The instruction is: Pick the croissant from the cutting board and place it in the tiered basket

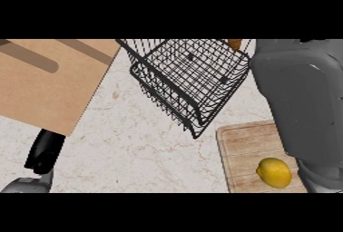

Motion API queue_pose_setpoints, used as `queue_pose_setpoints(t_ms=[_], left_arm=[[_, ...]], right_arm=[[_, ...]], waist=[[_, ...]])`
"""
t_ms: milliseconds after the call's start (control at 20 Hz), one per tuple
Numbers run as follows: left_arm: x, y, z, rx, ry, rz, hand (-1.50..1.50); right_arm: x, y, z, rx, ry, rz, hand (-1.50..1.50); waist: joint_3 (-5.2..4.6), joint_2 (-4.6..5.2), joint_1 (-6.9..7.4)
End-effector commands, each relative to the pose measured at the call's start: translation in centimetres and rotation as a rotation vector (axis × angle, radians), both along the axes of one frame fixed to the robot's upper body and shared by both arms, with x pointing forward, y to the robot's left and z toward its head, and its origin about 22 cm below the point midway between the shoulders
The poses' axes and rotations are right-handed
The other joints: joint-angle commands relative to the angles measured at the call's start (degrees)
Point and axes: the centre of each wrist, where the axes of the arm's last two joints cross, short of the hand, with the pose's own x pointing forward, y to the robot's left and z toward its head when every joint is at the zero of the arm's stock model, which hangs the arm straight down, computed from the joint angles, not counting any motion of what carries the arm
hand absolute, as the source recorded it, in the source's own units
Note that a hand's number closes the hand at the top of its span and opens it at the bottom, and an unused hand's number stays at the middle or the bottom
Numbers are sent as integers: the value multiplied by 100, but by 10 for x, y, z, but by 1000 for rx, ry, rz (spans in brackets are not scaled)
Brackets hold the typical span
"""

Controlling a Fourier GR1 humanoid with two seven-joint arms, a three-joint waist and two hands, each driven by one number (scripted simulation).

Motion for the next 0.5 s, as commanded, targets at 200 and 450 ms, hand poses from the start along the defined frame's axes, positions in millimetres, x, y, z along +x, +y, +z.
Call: queue_pose_setpoints(t_ms=[200, 450], left_arm=[[9, -22, 8, -6, -43, -70, 0], [-2, -10, -3, -8, -30, -48, 0]], right_arm=[[45, 43, -42, 223, 21, -104, 150], [70, 29, -77, 322, -9, 15, -150]], waist=[[19, 42, -16], [23, 13, -57]])
